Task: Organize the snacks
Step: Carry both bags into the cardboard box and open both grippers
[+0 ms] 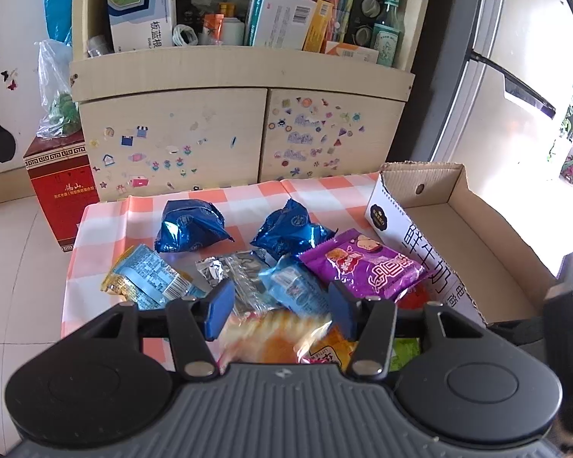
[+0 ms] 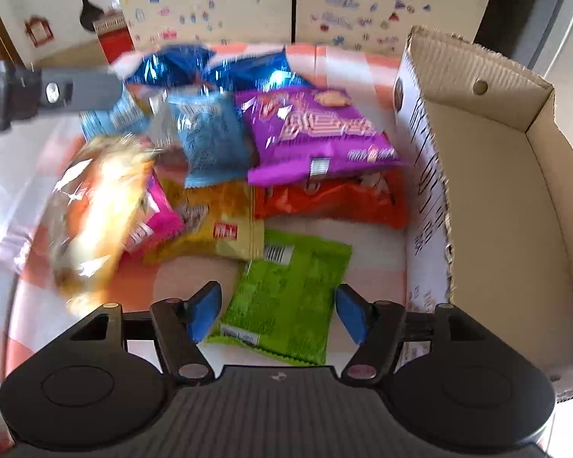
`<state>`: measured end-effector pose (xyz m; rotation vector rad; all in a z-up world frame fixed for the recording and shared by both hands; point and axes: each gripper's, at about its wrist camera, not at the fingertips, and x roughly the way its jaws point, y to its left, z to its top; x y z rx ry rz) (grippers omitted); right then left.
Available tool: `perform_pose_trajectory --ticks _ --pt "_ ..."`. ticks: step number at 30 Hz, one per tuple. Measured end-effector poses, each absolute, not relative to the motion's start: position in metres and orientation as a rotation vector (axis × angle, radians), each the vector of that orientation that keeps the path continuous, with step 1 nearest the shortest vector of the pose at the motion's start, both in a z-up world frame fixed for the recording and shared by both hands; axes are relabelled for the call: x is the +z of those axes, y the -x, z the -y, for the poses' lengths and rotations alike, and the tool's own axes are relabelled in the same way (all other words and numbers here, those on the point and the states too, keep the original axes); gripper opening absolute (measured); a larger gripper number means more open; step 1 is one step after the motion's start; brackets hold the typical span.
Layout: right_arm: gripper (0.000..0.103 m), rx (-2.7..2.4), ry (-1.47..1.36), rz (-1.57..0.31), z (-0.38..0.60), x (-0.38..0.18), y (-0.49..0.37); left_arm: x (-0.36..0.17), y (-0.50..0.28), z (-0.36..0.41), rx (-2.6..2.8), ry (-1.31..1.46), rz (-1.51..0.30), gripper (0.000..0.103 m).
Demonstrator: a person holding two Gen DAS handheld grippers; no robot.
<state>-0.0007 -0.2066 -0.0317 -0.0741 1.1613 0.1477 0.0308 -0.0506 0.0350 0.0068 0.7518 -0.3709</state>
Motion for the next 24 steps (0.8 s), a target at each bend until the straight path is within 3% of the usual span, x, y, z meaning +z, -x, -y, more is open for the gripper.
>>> perform_pose_trajectory --ticks 5,8,13,20,23,24 --pt "0.073 0.132 0.102 -1.189 0.199 -0.042 0.002 0.03 -0.033 0.049 -0.374 -0.007 -0.78 0.053" --pt "0.066 0.143 0.095 -1.181 0.201 -0.04 -0.002 0.022 -0.036 0.042 -0.397 -0.035 -0.836 0.055" --pt "0.059 0.166 0.083 -1.171 0.209 -0.039 0.0 0.009 -0.021 0.014 -0.395 -0.034 -0.885 0.07" --pt "0.058 0.17 0.033 -1.103 0.215 -0.02 0.004 -0.027 0.004 0.017 -0.426 -0.066 -1.018 0.075" --pt "0.058 0.167 -0.003 -1.071 0.22 -0.012 0.006 -0.04 0.008 0.029 -0.401 -0.137 -1.017 0.065" --pt "0.058 0.166 -0.009 -1.063 0.221 -0.01 0.007 -0.042 0.007 0.031 -0.402 -0.14 -1.024 0.051"
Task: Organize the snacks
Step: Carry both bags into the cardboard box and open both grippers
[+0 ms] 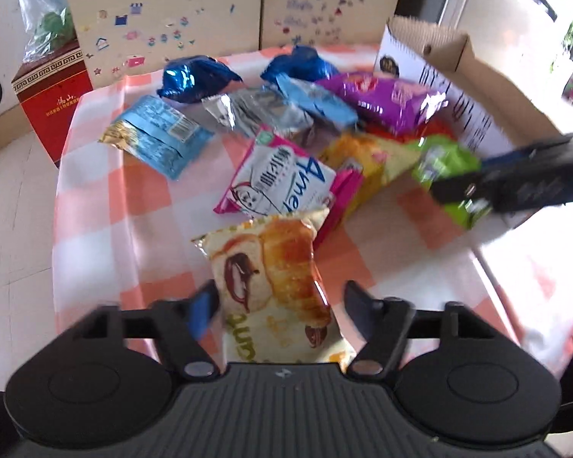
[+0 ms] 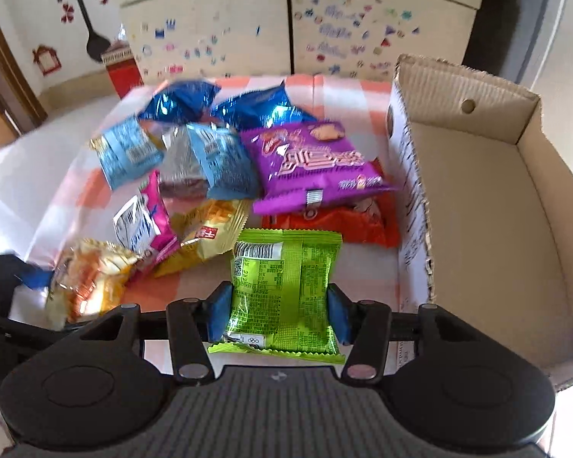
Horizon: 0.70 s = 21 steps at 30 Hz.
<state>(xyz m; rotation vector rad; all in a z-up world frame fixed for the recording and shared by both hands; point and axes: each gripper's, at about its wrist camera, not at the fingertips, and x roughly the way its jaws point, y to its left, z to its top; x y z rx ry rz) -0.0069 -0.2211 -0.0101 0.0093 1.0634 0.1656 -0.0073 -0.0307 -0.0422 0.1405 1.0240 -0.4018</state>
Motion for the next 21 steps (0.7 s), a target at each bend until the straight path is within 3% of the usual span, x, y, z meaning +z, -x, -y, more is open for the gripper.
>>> perform_pose_trajectory --ticks 21 --pt "0.058 0.127 -0.024 -0.824 0.237 0.04 0.013 0.038 0.001 0.069 -0.388 -0.111 -0.749 0.049"
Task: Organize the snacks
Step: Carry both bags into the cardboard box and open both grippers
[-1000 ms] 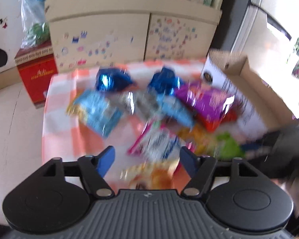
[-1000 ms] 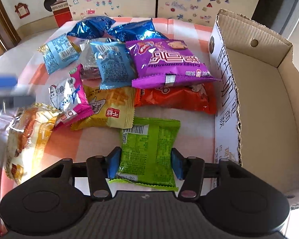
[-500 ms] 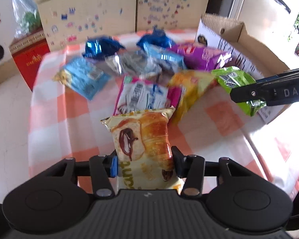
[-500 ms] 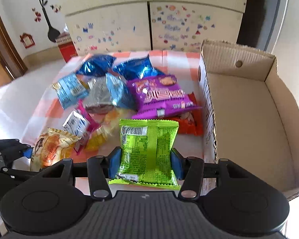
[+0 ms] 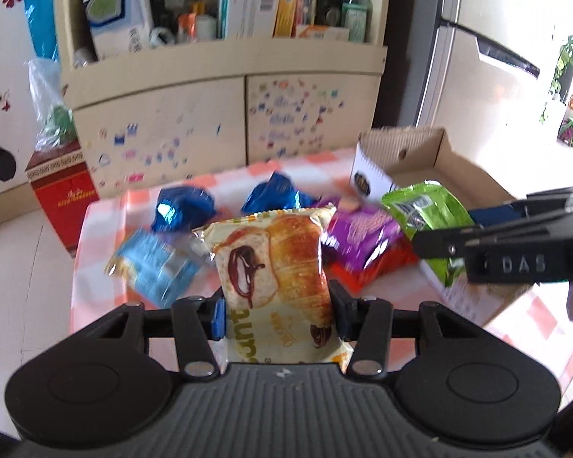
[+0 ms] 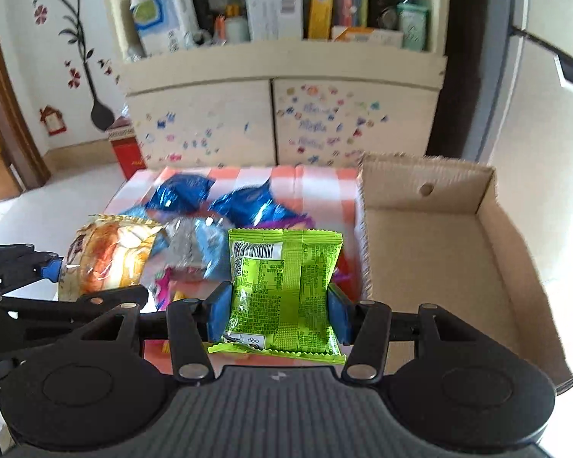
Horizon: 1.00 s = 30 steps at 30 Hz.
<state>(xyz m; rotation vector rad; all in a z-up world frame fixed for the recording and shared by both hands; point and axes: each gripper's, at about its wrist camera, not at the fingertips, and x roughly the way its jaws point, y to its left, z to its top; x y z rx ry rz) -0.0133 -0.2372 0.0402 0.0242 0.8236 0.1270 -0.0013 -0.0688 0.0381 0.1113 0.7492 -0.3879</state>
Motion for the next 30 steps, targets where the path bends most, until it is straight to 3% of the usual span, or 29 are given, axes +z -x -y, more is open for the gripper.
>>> perform_pose_trajectory --ticks 16,30 --pt "0.059 -0.041 -0.087 -0.769 0.289 0.057 0.017 0.061 -0.028 0.155 -0.473 -0.174 -0.666 0.049" --pt "0.059 -0.24 -0.195 -0.768 0.334 0.059 0.02 0.053 -0.046 0.213 -0.549 -0.145 -0.696 0.049"
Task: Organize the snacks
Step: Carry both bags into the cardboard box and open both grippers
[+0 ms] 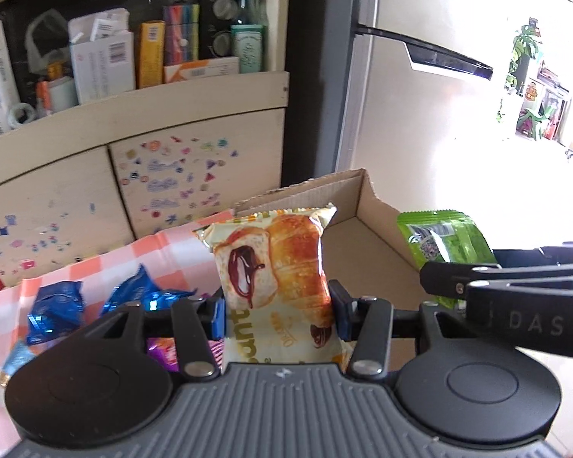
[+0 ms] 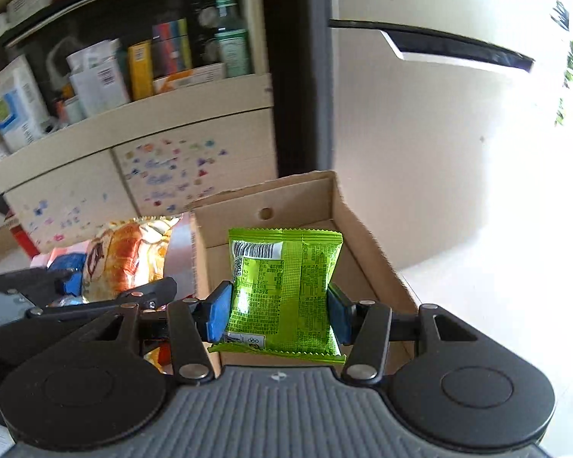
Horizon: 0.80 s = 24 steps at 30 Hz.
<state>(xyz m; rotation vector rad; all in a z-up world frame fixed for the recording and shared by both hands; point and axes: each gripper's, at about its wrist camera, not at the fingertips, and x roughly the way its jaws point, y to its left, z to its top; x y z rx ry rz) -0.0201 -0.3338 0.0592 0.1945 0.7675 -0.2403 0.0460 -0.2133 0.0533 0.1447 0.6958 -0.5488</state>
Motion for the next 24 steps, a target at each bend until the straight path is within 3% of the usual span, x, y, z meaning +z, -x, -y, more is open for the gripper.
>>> perform_pose_trajectory --ticks 9,13,16,24 --pt "0.061 -0.323 -0.313 -0.772 0.36 0.057 0.018 0.036 -0.066 0.245 -0.605 -0.077 -0.792 0.051" --pt "0.064 -0.337 -0.343 -0.769 0.363 0.056 0.016 0.039 -0.06 0.252 -0.637 -0.106 -0.767 0.075" --pt "0.072 -0.327 -0.364 -0.751 0.364 0.058 0.018 0.046 -0.059 0.246 -0.654 -0.096 -0.754 0.077" --pt "0.077 -0.203 -0.443 -0.726 0.359 0.06 0.015 0.053 -0.068 0.201 -0.618 -0.111 -0.786 0.077"
